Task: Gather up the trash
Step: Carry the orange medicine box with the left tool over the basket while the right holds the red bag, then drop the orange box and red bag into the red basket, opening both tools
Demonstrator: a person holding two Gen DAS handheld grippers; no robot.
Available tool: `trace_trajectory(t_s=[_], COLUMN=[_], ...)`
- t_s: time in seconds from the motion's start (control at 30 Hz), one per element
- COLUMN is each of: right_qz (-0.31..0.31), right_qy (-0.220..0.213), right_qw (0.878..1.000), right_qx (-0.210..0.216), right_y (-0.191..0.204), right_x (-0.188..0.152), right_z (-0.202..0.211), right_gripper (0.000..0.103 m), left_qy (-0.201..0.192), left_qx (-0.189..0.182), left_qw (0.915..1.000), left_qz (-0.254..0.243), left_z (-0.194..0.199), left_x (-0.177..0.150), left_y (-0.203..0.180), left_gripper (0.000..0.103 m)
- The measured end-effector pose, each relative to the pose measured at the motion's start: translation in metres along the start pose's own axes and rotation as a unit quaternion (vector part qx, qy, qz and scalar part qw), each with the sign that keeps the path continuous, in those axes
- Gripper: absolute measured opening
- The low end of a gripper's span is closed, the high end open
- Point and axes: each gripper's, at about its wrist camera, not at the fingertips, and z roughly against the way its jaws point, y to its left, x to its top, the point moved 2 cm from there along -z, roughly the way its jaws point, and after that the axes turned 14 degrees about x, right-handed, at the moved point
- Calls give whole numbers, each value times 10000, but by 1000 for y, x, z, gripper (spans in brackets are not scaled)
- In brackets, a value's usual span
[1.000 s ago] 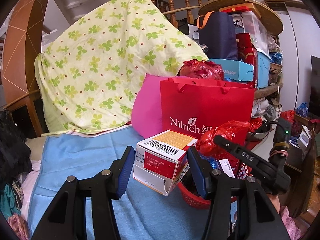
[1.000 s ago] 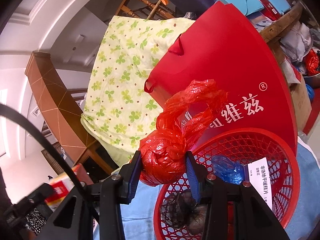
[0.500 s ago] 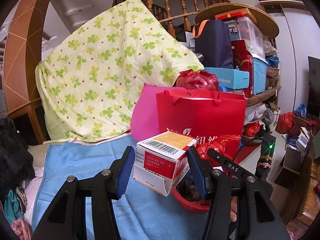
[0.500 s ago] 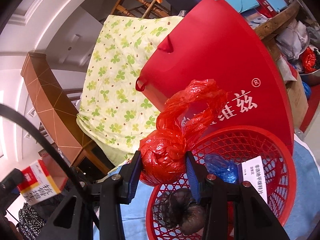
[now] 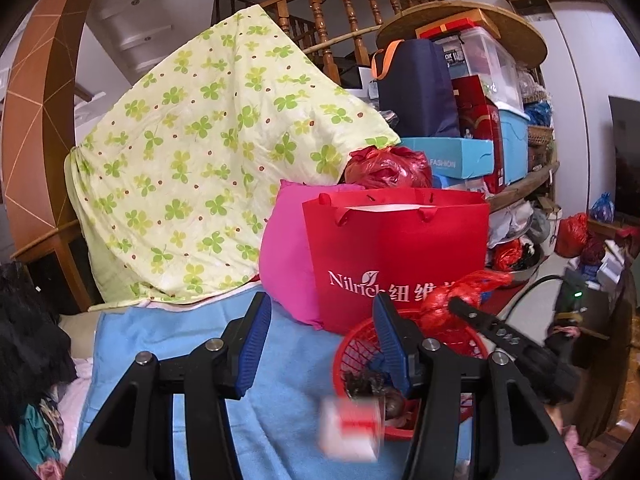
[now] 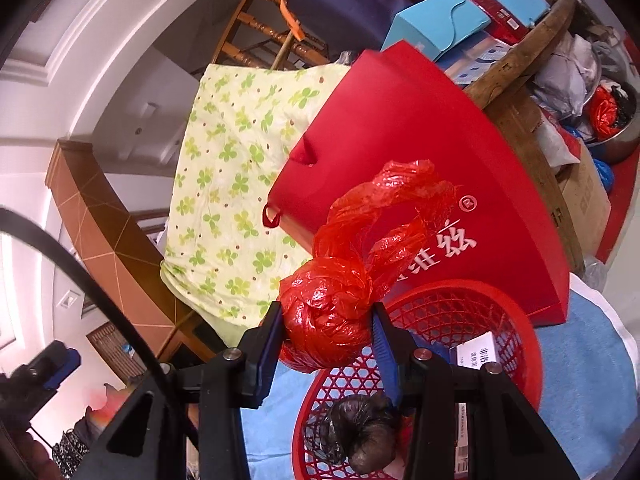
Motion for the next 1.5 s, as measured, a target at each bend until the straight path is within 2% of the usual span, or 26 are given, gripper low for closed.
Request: trace_trajectory(t_s=[0.27,0.33,0.43,0.63,0.77,1.03,1.17,1.23,1.33,1.4,1.5], right_qz=[-10,-41,43,399,235,586,645,724,901,978,1207], right_qy=[-5,60,209,428,547,592,529,412,161,-11,-263], right_qw=[10000,9999,9997,9983,9982,9959,9946,9929,9900,9889,9885], right_qx=[-96,-92,-81,-45,-9,-363,-622,-849,-1072,-1120,-878], right_y=[-2,1,4,18,14,21,19,19,22,24,39], right_x=[-1,-3,-7,-16,-20,-25,-25,-23,-20,-19,-20], right_z=[1,-5,-15,-28,-36,-44,-40,-36,-28,-22,-15], right_gripper=[45,45,45,45,45,47,52,67,70,70,70], left_qy=[171,336,700,1310,1580,1630,1613,1613,1609,1609,1552], left_qx=[-67,17,-51,217,405,673,945,1043,1208,1311,1428], left_qw=[9998,9993,9972,9906,9859,9833,9815,9806,9788,9776,9769], left_qz=[103,147,252,316,386,443,409,402,380,337,334], left_z=[-30,-41,-53,-73,-82,-85,-86,-87,-85,-84,-83], left_x=[-14,-27,-53,-107,-132,-143,-142,-141,-142,-144,-146], left_y=[5,15,36,77,97,110,117,121,126,130,136], left_gripper=[52,52,52,52,52,53,58,61,61,73,75])
